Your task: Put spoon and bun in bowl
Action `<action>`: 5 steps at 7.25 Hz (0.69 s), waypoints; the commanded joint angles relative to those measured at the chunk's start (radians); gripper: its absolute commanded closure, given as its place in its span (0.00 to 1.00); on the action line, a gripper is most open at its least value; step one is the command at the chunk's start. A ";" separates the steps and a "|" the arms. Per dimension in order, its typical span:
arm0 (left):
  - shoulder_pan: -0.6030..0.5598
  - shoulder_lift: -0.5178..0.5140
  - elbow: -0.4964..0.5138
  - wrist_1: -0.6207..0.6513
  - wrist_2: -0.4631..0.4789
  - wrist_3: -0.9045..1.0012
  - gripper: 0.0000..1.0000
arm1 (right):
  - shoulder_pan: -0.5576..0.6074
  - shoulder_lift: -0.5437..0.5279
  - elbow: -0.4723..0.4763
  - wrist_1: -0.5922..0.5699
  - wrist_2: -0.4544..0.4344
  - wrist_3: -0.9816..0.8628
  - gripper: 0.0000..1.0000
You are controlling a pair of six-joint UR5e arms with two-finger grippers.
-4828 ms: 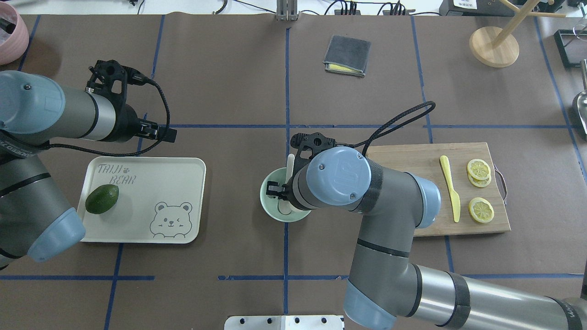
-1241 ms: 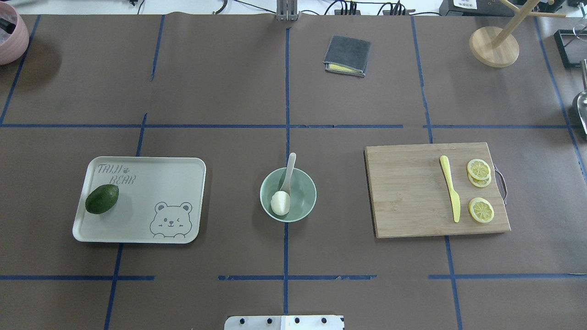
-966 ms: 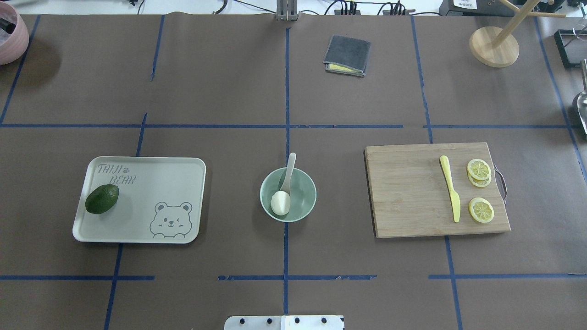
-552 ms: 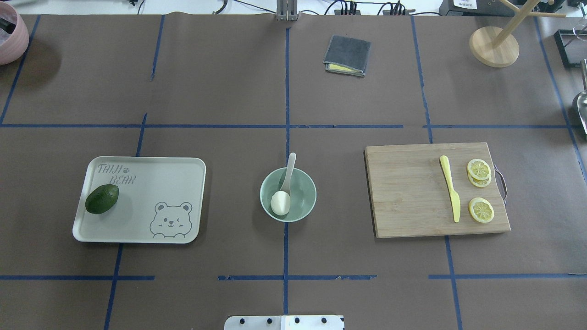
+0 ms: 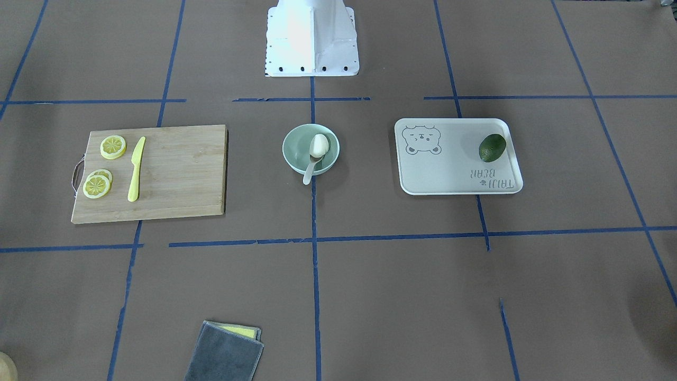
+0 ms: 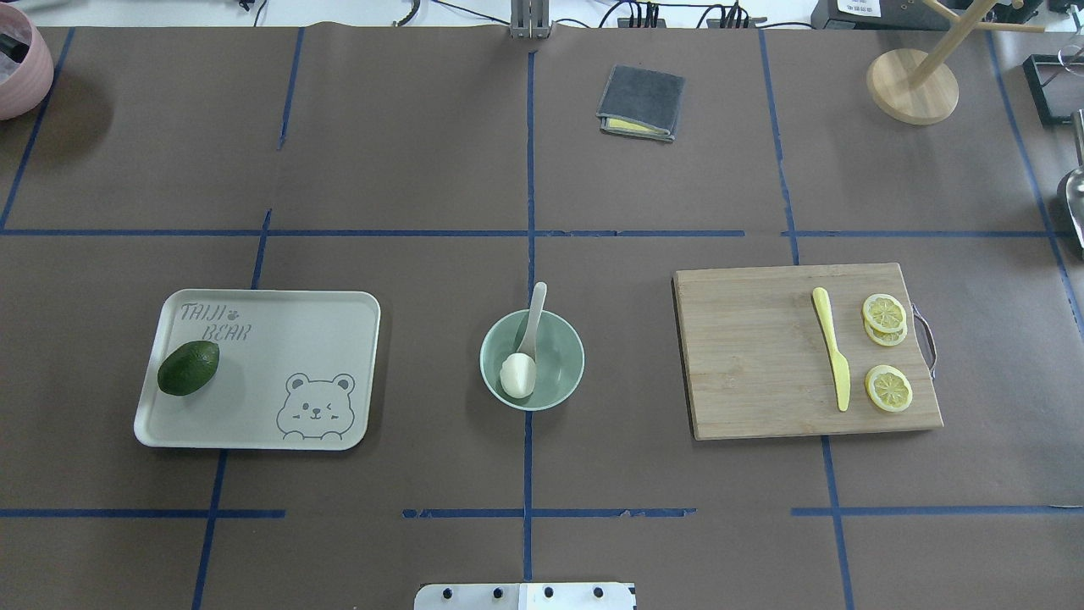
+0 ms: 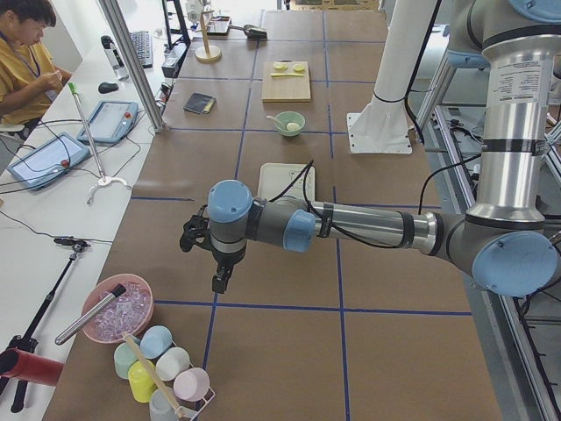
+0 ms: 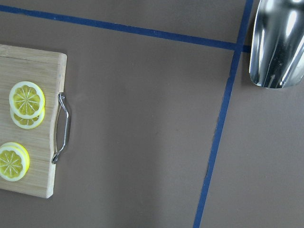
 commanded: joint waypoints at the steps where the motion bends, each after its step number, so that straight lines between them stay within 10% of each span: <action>1: 0.001 0.027 0.001 0.001 0.000 0.000 0.00 | 0.000 0.008 -0.005 0.002 -0.008 0.001 0.00; 5: 0.004 0.030 0.000 0.001 -0.001 0.001 0.00 | 0.000 0.020 -0.067 0.135 -0.066 0.041 0.00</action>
